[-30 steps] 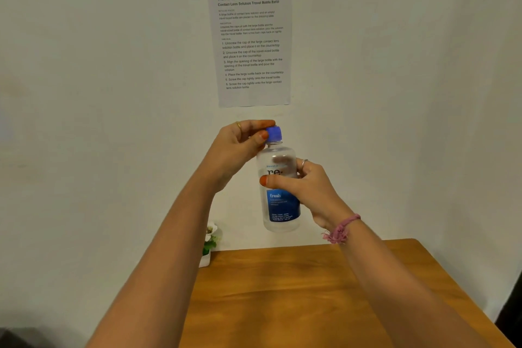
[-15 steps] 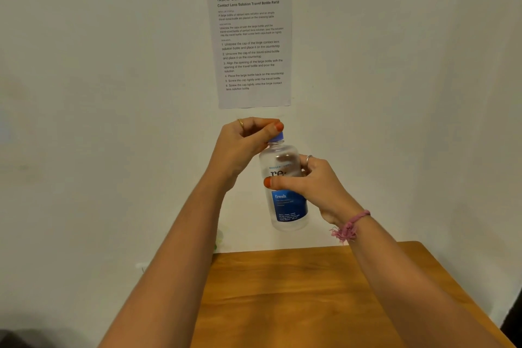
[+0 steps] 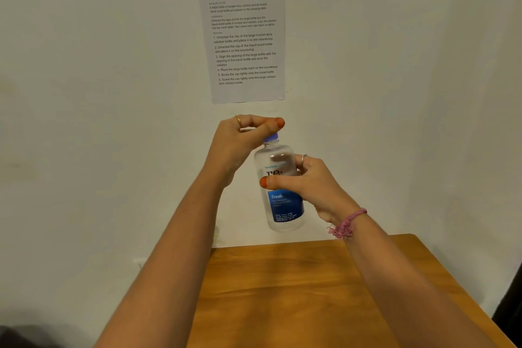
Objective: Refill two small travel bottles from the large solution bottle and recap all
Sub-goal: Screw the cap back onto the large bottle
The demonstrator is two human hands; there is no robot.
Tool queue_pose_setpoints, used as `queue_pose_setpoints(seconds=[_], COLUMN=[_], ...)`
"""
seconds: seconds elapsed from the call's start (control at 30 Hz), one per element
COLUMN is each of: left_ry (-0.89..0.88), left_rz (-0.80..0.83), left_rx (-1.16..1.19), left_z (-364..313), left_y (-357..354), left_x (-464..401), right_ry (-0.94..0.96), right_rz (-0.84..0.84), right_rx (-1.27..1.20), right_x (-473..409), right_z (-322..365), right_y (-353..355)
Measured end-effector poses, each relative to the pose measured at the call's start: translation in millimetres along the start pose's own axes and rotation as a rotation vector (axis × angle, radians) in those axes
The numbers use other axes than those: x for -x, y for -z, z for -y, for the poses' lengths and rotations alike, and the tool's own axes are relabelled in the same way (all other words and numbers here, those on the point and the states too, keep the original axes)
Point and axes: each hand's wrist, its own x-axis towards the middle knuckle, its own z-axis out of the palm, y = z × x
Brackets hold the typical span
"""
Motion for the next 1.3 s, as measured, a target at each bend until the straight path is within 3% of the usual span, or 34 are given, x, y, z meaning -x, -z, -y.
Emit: queue_pose_setpoints(seconds=[0.23, 0.43, 0.77, 0.97, 1.3], left_ry=[0.085, 0.058, 0.088, 0.049, 0.084], left_rz=[0.223, -0.011, 0.203, 0.027, 0.128], left_rx=[-0.003, 0.0, 0.059, 0.046, 0.06], left_z=[7.7, 6.2, 16.2, 20.8, 37.4], left_y=[6.1, -9.2, -5.2, -16.4, -14.0], left_x=[-2.1, -1.8, -5.1, -7.7, -15.5], right_ry=[-0.028, -0.033, -0.042, -0.025, -0.043], right_rz=[-0.023, -0.022, -0.058, -0.051, -0.073], right_rx=[-0.03, -0.036, -0.046, -0.028, -0.011], right_x=[2.3, 0.8, -3.0, -6.6, -15.1], right_z=[-5.0, -6.5, -16.1, -18.0, -30.5], right_y=[5.9, 4.9, 11.9, 10.8, 16.7])
